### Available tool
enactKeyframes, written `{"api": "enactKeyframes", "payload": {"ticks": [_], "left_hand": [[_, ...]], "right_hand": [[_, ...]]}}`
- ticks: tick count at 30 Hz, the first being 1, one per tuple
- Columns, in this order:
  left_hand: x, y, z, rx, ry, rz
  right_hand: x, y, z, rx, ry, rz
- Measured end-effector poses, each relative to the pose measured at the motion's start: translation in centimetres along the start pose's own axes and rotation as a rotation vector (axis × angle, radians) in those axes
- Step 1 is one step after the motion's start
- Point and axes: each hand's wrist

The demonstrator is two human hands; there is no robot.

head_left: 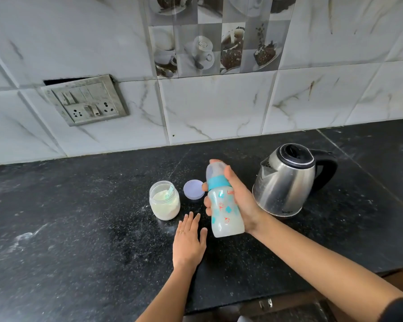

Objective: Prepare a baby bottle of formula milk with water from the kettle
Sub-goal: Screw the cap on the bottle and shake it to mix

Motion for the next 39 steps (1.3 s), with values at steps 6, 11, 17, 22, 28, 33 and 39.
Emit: {"api": "enactKeyframes", "payload": {"ticks": [6, 11, 17, 22, 28, 33, 39], "left_hand": [[-0.1, 0.1, 0.2, -0.013, 0.012, 0.02], [-0.1, 0.2, 0.2, -0.019, 0.003, 0.027], [-0.1, 0.3, 0.2, -0.024, 0.003, 0.022], [0.0, 0.2, 0.1, -0.026, 0.009, 0.018], [0.0, 0.2, 0.1, -0.023, -0.001, 0.015], [0.3, 0.2, 0.0, -0.023, -0.005, 0.018], [-0.1, 0.3, -0.2, -0.014, -0.029, 0.003]], "right_hand": [[2.6, 0.5, -1.2, 0.314, 0.03, 0.143], [0.9, -1.3, -0.2, 0.103, -0.001, 0.037], [2.0, -0.9, -0.4, 0.189, -0.003, 0.049], [2.3, -1.6, -0.9, 0.21, 0.028, 0.028], [1.4, -1.9, 0.1, 0.066, -0.021, -0.031], [3.4, -1.3, -1.6, 0.28, 0.049, 0.13], [1.4, -1.7, 0.2, 0.112, 0.027, 0.046]]}}
Point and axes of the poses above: each hand's wrist, its own x-axis towards the middle knuckle, its own y-axis out of the back of the hand, z = x × y, and after that the axes turned 2 degrees about -x, right-handed
